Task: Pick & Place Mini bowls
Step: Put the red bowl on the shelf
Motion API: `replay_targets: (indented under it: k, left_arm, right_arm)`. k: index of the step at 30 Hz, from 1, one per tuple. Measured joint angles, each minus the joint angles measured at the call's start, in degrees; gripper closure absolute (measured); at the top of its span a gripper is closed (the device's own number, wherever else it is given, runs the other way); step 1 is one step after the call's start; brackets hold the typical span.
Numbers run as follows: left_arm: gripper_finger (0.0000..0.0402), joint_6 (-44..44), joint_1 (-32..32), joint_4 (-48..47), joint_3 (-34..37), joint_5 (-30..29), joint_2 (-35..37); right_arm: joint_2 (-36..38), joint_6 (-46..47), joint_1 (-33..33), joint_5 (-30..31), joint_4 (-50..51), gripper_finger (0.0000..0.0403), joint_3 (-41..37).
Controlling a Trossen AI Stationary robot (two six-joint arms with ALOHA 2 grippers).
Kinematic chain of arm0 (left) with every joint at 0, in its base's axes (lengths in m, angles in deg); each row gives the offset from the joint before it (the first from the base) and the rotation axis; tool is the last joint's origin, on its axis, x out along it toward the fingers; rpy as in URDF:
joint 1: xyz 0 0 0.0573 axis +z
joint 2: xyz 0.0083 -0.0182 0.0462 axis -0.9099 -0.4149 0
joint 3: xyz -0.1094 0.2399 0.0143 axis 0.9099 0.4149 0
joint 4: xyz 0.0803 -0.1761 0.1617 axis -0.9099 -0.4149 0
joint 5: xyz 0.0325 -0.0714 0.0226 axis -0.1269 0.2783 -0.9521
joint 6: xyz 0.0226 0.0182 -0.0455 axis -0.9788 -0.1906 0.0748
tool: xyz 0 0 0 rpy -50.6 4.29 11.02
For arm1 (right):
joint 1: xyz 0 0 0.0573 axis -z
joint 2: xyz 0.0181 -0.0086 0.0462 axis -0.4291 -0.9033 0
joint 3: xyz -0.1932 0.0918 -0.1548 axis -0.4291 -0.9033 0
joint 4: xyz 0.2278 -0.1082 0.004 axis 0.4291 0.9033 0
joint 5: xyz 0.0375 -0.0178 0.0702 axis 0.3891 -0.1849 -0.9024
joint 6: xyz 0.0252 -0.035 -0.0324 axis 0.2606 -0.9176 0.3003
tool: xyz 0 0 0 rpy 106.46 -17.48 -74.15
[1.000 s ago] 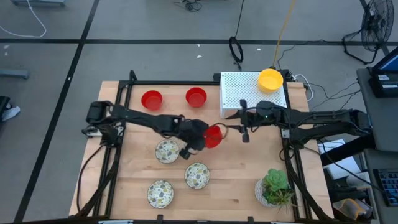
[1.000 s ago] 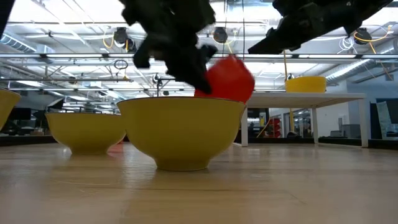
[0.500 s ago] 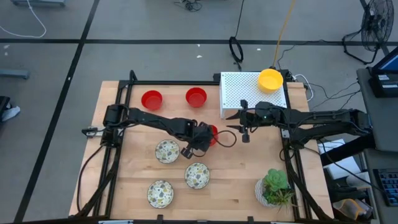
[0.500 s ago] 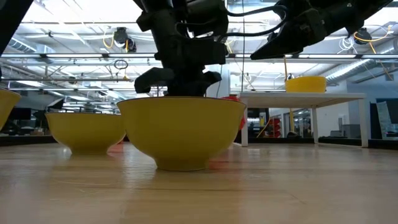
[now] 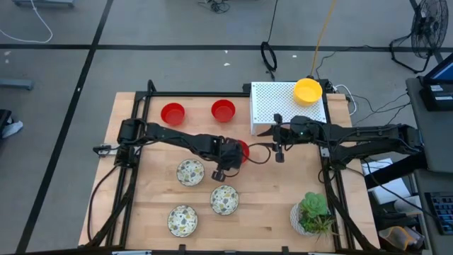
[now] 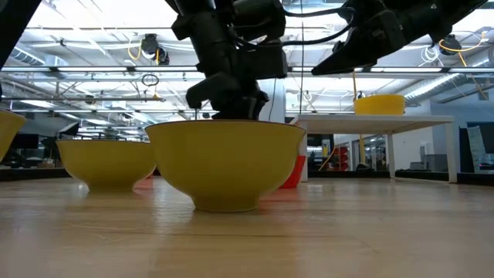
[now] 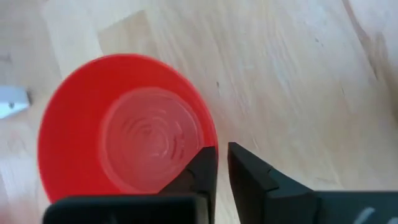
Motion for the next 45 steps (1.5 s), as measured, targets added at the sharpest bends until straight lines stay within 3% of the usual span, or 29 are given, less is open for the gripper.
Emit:
replay_targets:
  k: [10, 15, 20, 28, 32, 39, 45]
  left_arm:
    - [0.0257, 9.98, -2.36, -1.94, 0.07, -0.73, 2.98]
    - [0.0225, 15.63, -4.91, -3.91, 0.07, -8.48, 7.99]
    - [0.0220, 22.72, -7.68, -6.58, 0.09, -12.40, 14.66]
    - [0.0220, 42.43, -10.35, -9.70, 0.09, -12.37, 26.39]
    - [0.0220, 44.04, -11.42, -8.98, 0.07, -12.48, 30.76]
    - [0.0220, 44.53, -12.97, -8.01, 0.07, -16.28, 33.88]
    - [0.0220, 44.26, -13.30, -7.70, 0.07, -16.45, 33.94]
  right_arm:
    - [-0.16, 4.24, 0.00, 0.00, 7.21, 0.0273, 0.00]
    - [-2.94, 10.00, -0.31, 0.81, 5.25, 0.0273, -0.72]
    - [-9.83, 10.35, -2.20, 1.37, 3.43, 0.0273, -0.75]
    - [-22.11, -4.09, -7.09, 1.29, -7.21, 0.0273, -0.74]
    - [-26.92, -9.16, -8.59, 1.31, -12.29, 0.0273, -0.72]
    - [-33.52, -8.59, -8.87, 1.54, -13.62, 0.0273, 2.36]
    - [-38.24, -8.13, -8.96, 7.09, -12.51, 0.0276, 6.00]
